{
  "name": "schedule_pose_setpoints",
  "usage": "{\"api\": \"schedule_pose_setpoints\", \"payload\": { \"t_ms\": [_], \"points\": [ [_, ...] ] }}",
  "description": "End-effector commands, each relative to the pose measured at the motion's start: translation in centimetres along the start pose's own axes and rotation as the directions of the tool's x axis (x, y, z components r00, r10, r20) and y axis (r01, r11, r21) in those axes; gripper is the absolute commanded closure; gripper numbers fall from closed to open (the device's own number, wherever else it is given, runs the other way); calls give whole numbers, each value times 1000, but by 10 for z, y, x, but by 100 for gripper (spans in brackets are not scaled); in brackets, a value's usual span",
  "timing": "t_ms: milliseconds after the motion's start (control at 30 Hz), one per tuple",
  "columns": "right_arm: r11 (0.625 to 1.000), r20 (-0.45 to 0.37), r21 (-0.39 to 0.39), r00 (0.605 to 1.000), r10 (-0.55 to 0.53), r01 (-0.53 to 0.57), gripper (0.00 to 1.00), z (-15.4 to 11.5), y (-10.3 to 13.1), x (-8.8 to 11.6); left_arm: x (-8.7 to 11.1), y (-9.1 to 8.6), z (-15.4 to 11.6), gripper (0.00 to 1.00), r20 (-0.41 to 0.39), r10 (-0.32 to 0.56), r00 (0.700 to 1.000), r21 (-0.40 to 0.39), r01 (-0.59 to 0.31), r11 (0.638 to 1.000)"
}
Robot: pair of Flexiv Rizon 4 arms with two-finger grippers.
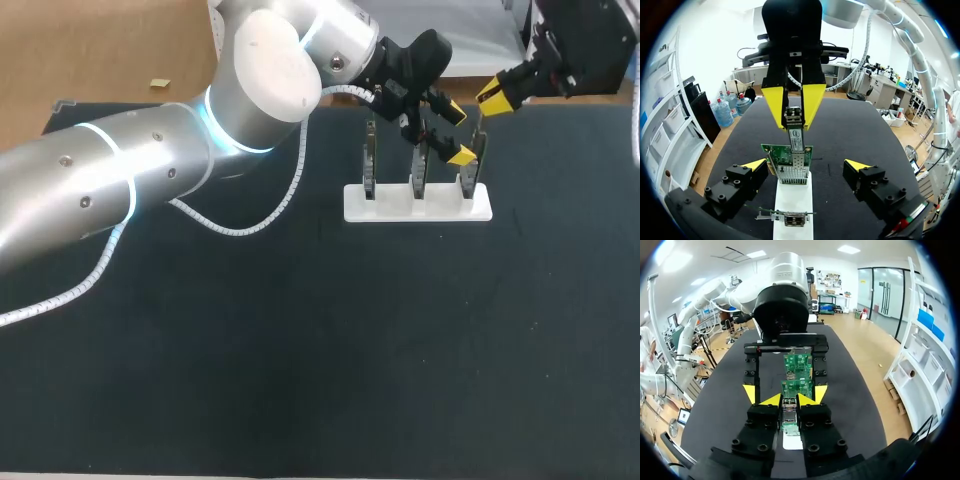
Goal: Pick up the optical module with the left hand, and insert it into the network port with the right hand.
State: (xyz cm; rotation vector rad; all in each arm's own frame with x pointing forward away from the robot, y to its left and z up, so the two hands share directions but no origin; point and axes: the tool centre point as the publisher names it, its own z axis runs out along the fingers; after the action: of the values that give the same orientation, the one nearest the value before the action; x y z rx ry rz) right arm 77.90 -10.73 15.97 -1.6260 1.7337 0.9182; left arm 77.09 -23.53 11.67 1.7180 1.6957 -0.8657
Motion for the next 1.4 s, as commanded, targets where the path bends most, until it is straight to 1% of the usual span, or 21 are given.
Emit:
{"api": "schedule_pose_setpoints", "payload": {
  "t_ms": [33, 267, 300, 333, 567, 733, 867, 1067, 1100, 1133, 1167, 1200, 1400],
  "points": [
    [1000, -1, -3, 1000, 3, -3, 100, 3, -1, 1, -2, 1, 0, 0, -7, -3, 1000, 2, 3, 1000],
    [1000, -6, -5, 1000, 9, -9, 100, 4, -1, 3, -2, 1, 0, 0, -7, -3, 1000, 2, 3, 1000],
    [1000, -6, -6, 1000, 10, -10, 85, 4, -1, 3, -2, 1, 0, 0, -7, -3, 1000, 2, 3, 1000],
    [1000, -6, -5, 1000, 11, -11, 0, 4, -1, 2, -2, 1, 0, 0, -7, -3, 1000, 2, 3, 1000],
    [999, 38, -2, 999, 34, -34, 0, -4, -1, -4, -2, 1, 0, 0, -7, -3, 1000, 2, 3, 1000],
    [998, 94, -39, 994, 51, -47, 0, -15, -1, -16, -2, 1, 0, 0, -7, -3, 1000, 2, 3, 1000],
    [996, 88, -71, 994, 68, -62, 0, -21, -1, -25, -2, 1, 0, 0, -7, -3, 1000, 2, 3, 1000],
    [996, 92, -81, 994, 52, -44, 0, -27, 0, -35, -2, 1, 0, 0, -7, -3, 1000, 2, 3, 1000],
    [996, 89, -76, 995, 47, -41, 49, -27, 0, -35, -2, 1, 0, 0, -7, -3, 1000, 2, 3, 1000],
    [997, 88, -72, 995, 45, -39, 58, -27, 0, -36, -2, 1, 0, 0, -7, -3, 1000, 2, 3, 1000],
    [997, 88, -69, 995, 43, -37, 77, -27, 0, -36, -2, 1, 0, 0, -7, -3, 1000, 2, 3, 1000],
    [998, 85, -61, 996, 40, -35, 100, -27, 0, -37, -2, 1, 0, 0, -7, -3, 1000, 2, 3, 1000],
    [999, 69, -47, 997, 26, -23, 100, -23, 1, -36, -2, 1, 0, 0, -7, -3, 1000, 2, 3, 1000]
  ]
}}
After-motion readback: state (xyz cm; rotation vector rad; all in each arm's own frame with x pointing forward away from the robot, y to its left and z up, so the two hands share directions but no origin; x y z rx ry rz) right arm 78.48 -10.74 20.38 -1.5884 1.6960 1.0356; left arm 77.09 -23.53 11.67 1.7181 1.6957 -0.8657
